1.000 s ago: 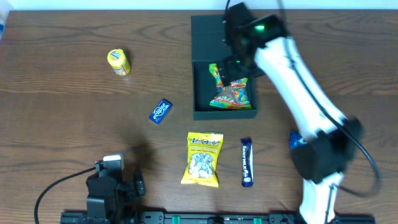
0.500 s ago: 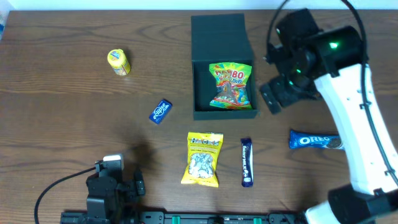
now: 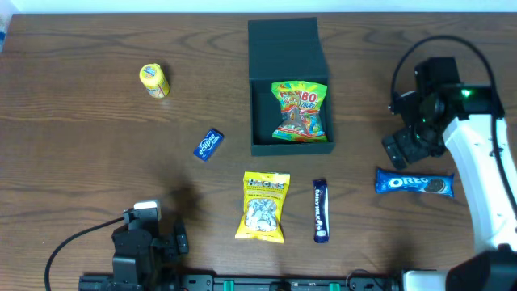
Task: Pack container
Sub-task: 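Move the right gripper back to the blue Oreo pack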
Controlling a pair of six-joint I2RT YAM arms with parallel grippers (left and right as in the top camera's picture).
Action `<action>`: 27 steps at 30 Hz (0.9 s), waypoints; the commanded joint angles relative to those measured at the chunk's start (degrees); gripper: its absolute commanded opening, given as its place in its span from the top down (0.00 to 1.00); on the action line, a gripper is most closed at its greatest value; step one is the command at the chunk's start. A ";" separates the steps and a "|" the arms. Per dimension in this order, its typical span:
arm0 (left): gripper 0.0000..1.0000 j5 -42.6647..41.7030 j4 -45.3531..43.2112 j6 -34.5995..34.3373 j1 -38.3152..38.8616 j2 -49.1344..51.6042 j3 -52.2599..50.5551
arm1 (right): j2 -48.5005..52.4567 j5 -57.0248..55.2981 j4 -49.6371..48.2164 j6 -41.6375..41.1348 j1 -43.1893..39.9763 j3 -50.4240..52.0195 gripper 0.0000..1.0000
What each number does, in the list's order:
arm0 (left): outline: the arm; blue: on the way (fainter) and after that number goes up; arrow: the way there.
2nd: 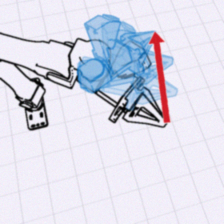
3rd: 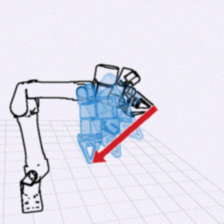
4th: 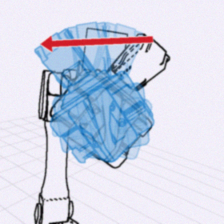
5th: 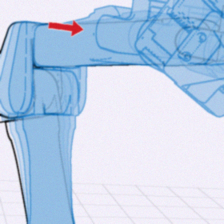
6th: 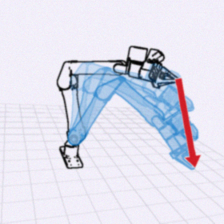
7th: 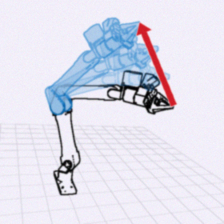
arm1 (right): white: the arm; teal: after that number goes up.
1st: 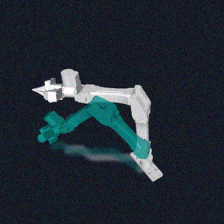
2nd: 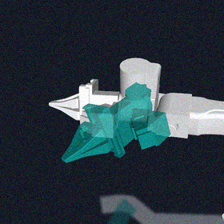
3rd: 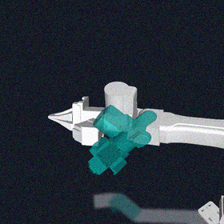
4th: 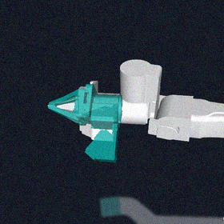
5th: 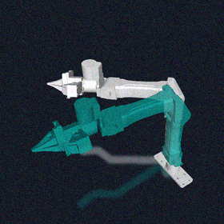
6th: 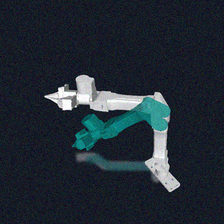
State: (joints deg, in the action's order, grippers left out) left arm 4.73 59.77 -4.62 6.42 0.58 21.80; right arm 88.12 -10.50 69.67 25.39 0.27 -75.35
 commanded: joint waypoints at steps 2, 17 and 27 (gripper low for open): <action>0.05 0.13 2.58 -1.14 -0.39 -0.37 -1.62 | -0.37 -1.11 -10.34 29.00 -2.58 8.11 0.01; 0.05 0.13 2.58 -1.14 -0.39 -0.37 -1.62 | -0.35 4.39 -20.17 35.52 -3.61 12.81 0.01; 0.05 0.13 2.58 -1.14 -0.39 -0.37 -1.62 | -0.37 4.37 -20.17 35.54 -3.58 12.81 0.01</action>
State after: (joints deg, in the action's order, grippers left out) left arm 4.73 59.77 -4.64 6.42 0.58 21.80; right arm 88.12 -7.05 49.58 60.23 -2.83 -62.81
